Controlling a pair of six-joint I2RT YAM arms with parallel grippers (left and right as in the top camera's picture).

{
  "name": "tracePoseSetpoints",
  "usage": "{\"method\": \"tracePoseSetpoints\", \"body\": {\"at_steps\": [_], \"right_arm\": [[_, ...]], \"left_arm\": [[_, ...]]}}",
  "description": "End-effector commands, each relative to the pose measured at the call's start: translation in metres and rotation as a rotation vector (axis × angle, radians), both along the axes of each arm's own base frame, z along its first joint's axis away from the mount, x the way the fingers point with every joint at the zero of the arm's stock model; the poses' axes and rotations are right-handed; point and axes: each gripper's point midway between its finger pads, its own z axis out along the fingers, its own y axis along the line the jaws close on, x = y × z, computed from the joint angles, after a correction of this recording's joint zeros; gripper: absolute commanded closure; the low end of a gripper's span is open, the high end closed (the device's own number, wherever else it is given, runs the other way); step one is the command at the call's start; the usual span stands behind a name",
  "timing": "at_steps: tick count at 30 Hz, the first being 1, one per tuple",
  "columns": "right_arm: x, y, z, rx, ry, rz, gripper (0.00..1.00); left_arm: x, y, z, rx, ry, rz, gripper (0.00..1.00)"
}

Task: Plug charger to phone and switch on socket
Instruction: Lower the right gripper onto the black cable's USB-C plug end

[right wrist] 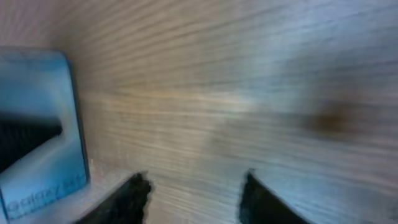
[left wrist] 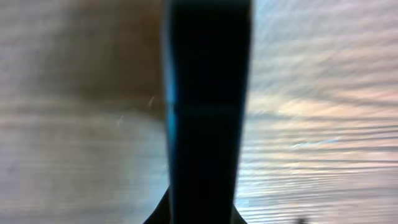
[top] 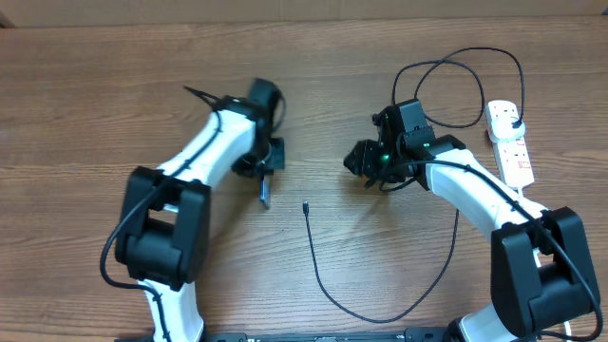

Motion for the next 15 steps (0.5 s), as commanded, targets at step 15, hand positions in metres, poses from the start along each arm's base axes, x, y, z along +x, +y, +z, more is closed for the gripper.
{"method": "tracePoseSetpoints", "body": {"at_steps": [15], "right_arm": [[-0.063,0.049,0.038,-0.239,0.100,0.229,0.38]], "left_arm": [[0.028,0.000,0.063,-0.766,-0.241,-0.115,0.96]]}}
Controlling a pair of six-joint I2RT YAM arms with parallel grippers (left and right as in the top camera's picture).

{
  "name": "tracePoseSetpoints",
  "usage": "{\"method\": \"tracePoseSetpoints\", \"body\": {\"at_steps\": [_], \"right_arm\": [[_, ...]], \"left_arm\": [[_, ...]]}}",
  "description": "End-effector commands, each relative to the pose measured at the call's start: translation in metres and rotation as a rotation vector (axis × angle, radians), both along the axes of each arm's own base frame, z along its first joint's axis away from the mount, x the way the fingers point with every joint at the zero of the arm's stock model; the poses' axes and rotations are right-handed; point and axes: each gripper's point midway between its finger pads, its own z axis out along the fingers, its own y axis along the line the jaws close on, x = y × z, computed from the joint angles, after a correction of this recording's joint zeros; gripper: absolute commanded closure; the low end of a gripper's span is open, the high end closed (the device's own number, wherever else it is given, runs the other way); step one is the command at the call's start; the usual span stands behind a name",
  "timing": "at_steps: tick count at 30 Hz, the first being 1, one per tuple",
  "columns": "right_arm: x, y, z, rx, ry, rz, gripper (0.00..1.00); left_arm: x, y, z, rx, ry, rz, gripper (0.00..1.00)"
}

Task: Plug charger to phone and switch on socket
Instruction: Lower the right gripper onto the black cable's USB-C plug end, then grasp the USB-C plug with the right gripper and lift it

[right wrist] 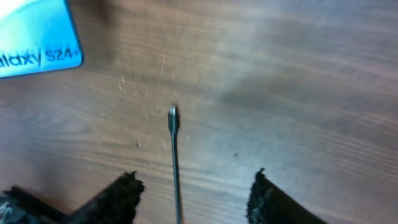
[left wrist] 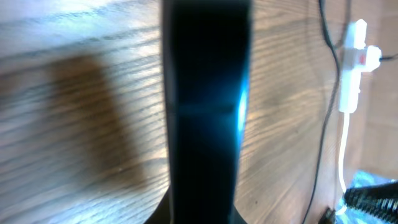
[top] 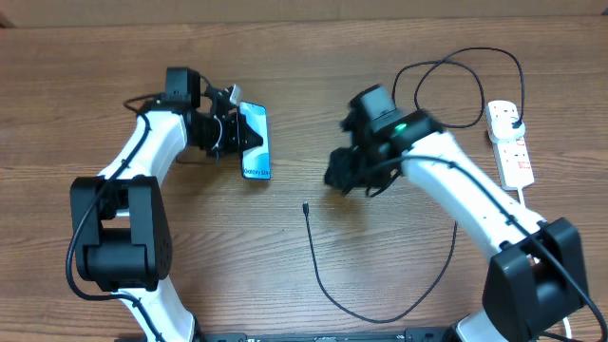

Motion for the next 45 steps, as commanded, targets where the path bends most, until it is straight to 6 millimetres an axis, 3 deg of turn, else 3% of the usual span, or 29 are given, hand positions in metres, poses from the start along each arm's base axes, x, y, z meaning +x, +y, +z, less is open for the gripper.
{"method": "tracePoseSetpoints", "body": {"at_steps": [1,8,12,19,22,25,30,32,34,39,42,45], "right_arm": [[-0.013,0.006,-0.009,-0.117,-0.035,0.005,0.35],[-0.038,0.026,-0.026,-0.212,-0.034,0.052,0.27],[-0.055,0.029,-0.055,-0.291,0.032,0.103,0.25],[-0.078,0.025,-0.108,-0.428,0.147,0.150,0.25],[-0.084,0.018,-0.119,-0.472,0.196,0.154,0.29],[-0.074,0.002,-0.116,-0.522,0.193,0.113,0.30],[-0.053,-0.061,-0.104,-0.718,0.191,0.032,0.30],[-0.045,-0.072,-0.105,-0.710,0.209,-0.014,0.30],[-0.040,-0.070,-0.109,-0.638,0.242,-0.060,0.30],[-0.032,-0.035,-0.116,-0.398,0.291,-0.113,0.30],[-0.023,-0.029,-0.118,-0.373,0.263,-0.156,0.31],[-0.015,-0.029,-0.119,-0.377,0.228,-0.169,0.38]], "left_arm": [[-0.009,-0.012,0.021,-0.186,-0.071,-0.061,0.96],[0.005,0.011,0.004,-0.212,-0.074,0.032,0.96],[0.008,0.019,0.005,-0.229,-0.082,0.048,0.96],[0.011,0.015,0.016,-0.283,-0.119,0.024,0.96],[0.011,0.016,0.016,-0.283,-0.122,0.024,0.96],[0.012,0.016,0.016,-0.283,-0.124,0.024,0.96],[0.012,0.016,0.017,-0.283,-0.127,0.024,0.96],[0.012,0.016,0.017,-0.285,-0.123,0.027,0.96],[0.012,0.016,0.017,-0.284,-0.123,0.028,0.96],[0.013,0.016,0.017,-0.284,-0.124,0.028,0.96],[0.013,0.016,0.017,-0.284,-0.126,0.027,0.96],[0.013,0.016,0.017,-0.284,-0.126,0.027,0.96]]}}
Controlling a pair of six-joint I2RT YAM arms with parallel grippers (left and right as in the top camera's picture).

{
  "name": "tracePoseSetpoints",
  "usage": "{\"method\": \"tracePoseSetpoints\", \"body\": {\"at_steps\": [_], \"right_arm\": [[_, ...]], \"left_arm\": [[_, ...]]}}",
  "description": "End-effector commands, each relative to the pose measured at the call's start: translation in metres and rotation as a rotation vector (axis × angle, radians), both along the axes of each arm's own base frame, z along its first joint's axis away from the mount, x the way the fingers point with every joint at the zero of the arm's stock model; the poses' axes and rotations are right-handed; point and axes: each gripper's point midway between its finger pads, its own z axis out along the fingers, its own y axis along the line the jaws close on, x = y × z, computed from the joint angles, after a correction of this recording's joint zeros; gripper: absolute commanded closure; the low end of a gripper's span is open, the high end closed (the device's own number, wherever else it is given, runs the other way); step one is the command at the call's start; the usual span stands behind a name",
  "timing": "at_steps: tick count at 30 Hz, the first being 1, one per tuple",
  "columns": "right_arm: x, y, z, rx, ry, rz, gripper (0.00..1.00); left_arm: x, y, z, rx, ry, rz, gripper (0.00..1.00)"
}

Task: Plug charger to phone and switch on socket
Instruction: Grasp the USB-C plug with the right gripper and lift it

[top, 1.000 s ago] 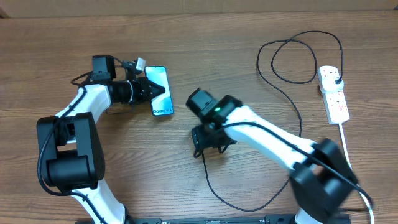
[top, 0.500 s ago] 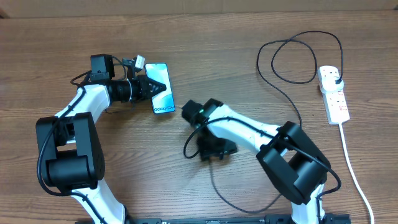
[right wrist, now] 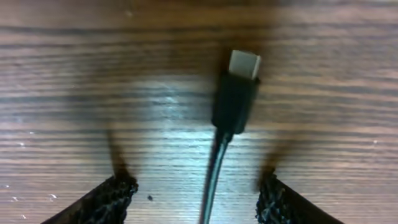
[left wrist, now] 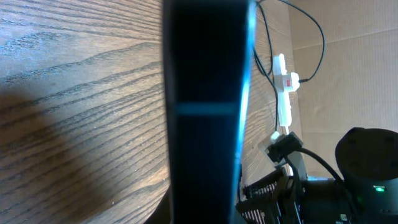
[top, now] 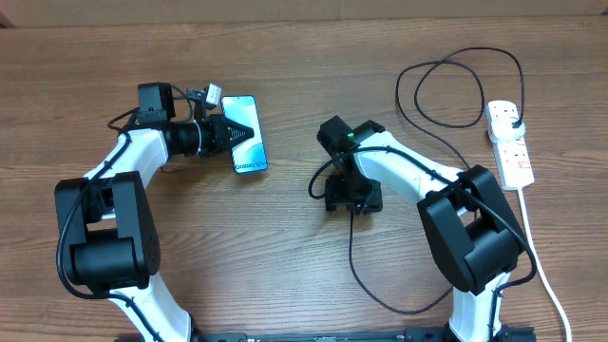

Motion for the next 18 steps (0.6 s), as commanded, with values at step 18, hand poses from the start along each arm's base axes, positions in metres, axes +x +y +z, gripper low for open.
{"method": "tracePoseSetpoints", "body": {"at_steps": [18], "right_arm": [[0.029,-0.004,-0.018,-0.055,-0.125,-0.023,0.51]], "left_arm": [[-0.002,-0.005,0.003,-0.043,0.003,-0.018,0.96]]}}
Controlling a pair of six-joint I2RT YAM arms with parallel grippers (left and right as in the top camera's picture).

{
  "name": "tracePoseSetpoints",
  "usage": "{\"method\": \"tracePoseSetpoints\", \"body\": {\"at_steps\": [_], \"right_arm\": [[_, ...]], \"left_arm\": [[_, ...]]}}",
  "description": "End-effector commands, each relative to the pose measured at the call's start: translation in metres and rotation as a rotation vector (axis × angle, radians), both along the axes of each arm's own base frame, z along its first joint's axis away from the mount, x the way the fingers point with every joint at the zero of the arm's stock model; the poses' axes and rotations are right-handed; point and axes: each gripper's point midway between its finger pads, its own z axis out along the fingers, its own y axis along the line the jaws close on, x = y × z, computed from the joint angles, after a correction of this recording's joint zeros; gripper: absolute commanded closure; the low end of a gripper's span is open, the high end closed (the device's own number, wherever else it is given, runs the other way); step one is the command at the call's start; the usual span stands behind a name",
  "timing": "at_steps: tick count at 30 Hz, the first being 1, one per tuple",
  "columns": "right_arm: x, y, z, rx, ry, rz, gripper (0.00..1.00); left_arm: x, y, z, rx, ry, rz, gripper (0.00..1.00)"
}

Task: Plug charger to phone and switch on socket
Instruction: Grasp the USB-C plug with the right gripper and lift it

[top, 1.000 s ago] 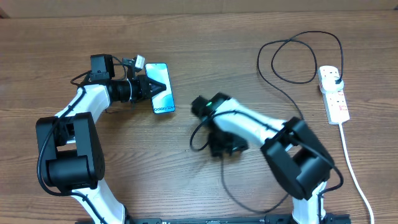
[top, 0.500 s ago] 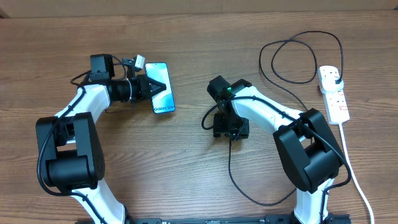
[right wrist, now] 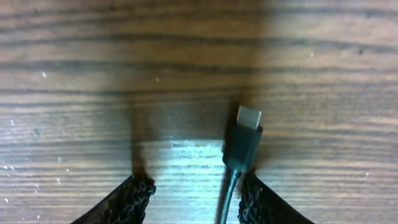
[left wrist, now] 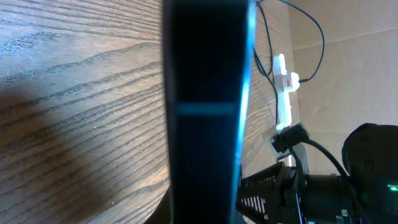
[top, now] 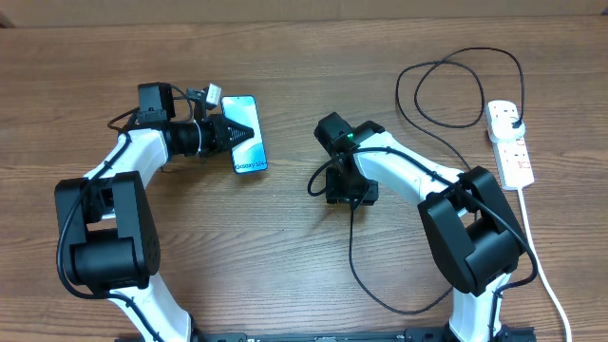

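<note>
The blue-screened phone [top: 251, 144] is at the table's left, and my left gripper [top: 234, 133] is shut on its far end. In the left wrist view the phone [left wrist: 205, 106] shows only as a dark upright band that hides the fingers. The black charger cable [top: 351, 256] loops across the table's front. Its plug [right wrist: 243, 140] lies on the wood with its metal tip pointing away. My right gripper [right wrist: 196, 198] stands open low over the plug. The right finger [right wrist: 258, 200] touches the cable and the left finger [right wrist: 132, 198] stands apart. The white socket strip [top: 508, 142] lies at the far right.
The cable coils [top: 456, 85] behind the right arm, next to the strip. The right arm [left wrist: 373, 168] shows at the lower right of the left wrist view. A cardboard wall [left wrist: 360, 56] stands beyond the table's far edge.
The right gripper's fingers stand closer together. The plug, which lay midway between them, is now against the right finger. The left gripper and phone have not moved.
The left gripper held the phone on edge near the middle, with the right gripper off the cable. Then the phone was further left, screen up, and the right gripper above the plug. Later the right gripper was low, straddling the plug; now its fingers have narrowed.
</note>
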Motion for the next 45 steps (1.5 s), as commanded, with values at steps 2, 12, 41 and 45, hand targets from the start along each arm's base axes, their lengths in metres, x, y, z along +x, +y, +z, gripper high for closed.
{"method": "tracePoseSetpoints", "body": {"at_steps": [2,12,41,45], "right_arm": [[0.011,-0.005,-0.018,-0.044,-0.041,-0.002,0.57],[0.010,0.004,-0.018,0.000,-0.030,0.006,0.50],[0.011,-0.007,-0.018,-0.004,-0.011,-0.032,0.96],[0.008,-0.009,-0.018,-0.012,0.001,-0.032,0.80]], "left_arm": [[-0.002,-0.005,0.003,-0.043,0.003,-0.018,0.96],[-0.002,-0.005,0.003,-0.043,0.003,-0.018,0.96],[0.000,-0.002,0.006,-0.056,-0.011,-0.015,0.96],[0.002,0.005,0.006,-0.055,-0.011,0.001,0.96]]}}
